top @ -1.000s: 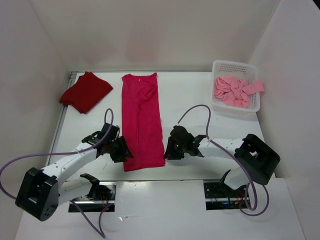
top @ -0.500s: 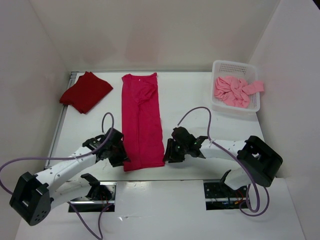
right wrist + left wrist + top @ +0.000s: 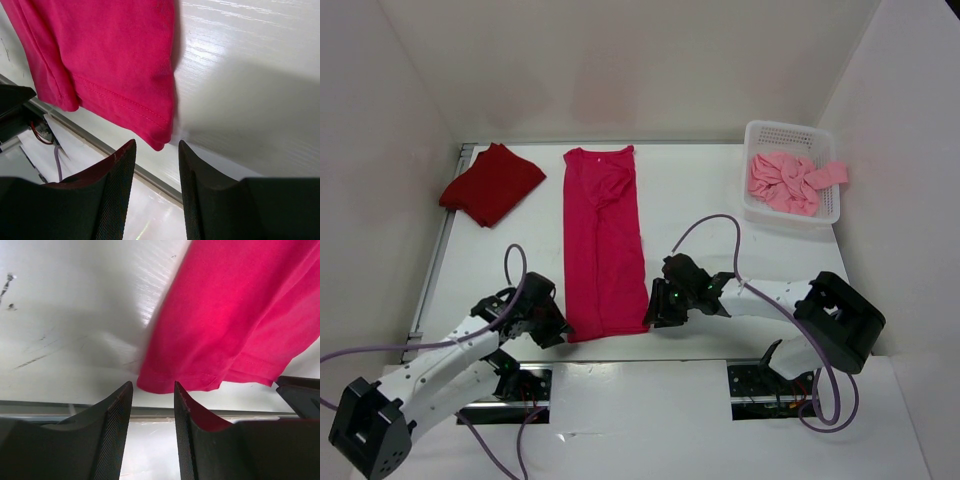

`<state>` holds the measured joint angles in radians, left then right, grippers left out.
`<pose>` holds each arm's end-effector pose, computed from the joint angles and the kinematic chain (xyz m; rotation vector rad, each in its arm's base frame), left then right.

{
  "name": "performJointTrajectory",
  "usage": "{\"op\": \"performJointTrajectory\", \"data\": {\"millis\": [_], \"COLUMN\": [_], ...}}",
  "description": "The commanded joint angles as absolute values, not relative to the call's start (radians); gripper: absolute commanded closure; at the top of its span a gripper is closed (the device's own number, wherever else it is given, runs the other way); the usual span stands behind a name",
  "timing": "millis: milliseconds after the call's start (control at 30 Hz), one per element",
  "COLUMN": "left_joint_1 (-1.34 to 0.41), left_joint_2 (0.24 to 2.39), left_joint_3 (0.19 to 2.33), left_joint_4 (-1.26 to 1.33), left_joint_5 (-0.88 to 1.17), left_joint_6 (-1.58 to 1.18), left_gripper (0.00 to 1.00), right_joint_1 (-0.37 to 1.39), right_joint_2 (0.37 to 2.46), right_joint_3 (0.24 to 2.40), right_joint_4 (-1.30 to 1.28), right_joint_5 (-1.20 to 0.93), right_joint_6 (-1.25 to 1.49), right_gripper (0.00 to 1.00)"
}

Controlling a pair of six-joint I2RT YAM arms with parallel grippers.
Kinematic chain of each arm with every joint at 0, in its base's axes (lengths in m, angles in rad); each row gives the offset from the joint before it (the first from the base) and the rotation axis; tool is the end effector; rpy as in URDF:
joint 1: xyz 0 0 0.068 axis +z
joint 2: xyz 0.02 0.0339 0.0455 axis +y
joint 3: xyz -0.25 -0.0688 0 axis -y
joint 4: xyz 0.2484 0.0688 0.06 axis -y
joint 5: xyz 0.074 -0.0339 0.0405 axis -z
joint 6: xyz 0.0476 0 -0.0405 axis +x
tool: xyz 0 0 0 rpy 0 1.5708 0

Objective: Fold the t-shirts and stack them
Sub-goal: Grab the bottom of the folded rectangular tshirt with both arms

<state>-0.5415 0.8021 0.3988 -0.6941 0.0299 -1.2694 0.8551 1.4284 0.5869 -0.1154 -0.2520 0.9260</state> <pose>0.1309 -0.0804 0.1427 -0.9939 2.6379 -0.5610 0.1642 0.2070 0.1176 -0.0131 2.8053 0.9140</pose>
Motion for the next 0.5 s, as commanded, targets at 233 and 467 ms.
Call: {"op": "performJointTrajectory", "data": {"millis": [233,467], "left_joint_1": [-0.528,-0.528], "left_joint_2": [0.792,0.707], "left_joint_3": [0.292,0.249], "left_joint_4": [-0.554,-0.543], "left_joint_5": [0.101,0.091], "left_joint_6": [-1.342,-1.378], "left_gripper": [0.58,0.74], "right_joint_1": [0.865,0.874], "right_joint_2": [1.439,1.47], "right_joint_3": [0.609,0.62], "right_joint_4": [-0.072,-0.072], "right_joint_5": [-0.264,-0.255], "right_joint_6": [0.927,0.946], "right_gripper": [0.55,0.72]}}
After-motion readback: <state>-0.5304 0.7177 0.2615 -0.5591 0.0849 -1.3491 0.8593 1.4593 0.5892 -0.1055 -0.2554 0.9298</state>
